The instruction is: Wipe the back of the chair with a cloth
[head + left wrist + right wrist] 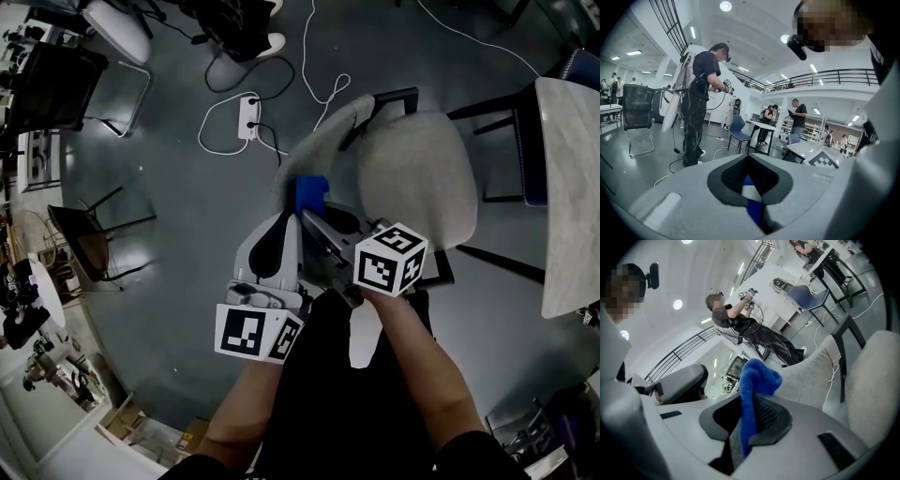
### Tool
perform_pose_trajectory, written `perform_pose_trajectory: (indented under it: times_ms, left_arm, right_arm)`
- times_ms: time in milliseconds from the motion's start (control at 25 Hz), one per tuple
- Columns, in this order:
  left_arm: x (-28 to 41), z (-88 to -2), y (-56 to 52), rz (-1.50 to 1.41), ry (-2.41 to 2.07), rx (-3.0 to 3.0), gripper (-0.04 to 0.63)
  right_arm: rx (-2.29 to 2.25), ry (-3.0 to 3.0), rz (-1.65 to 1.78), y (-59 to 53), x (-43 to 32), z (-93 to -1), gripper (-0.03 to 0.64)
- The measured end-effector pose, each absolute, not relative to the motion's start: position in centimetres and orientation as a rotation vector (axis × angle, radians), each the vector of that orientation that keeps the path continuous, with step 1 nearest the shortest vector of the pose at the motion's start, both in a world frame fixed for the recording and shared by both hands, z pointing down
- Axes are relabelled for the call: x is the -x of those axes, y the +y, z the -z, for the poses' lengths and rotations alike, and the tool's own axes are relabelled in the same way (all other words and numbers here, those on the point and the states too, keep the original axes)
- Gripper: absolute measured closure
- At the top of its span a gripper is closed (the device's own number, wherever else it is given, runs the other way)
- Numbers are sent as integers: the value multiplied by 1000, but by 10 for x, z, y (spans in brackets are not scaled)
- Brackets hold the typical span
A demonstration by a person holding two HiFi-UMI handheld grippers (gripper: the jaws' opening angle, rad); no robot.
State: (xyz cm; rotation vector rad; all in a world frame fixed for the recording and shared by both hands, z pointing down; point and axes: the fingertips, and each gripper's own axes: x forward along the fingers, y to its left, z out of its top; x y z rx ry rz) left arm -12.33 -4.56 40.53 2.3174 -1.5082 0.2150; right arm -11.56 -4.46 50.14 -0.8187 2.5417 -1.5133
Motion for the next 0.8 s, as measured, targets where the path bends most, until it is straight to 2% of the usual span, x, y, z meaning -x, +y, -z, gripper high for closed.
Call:
perform_pose_trajectory:
  times_ms: [280, 800]
  left_arm:
    - [110, -422, -49, -204, -1463, -2316, 588]
    - [90, -442, -48, -204, -1422, -2354, 588]
  right_arm:
    - [979, 2552, 1582, -44, 68, -570, 557]
    - [1030, 2667, 1887, -15, 72, -710, 557]
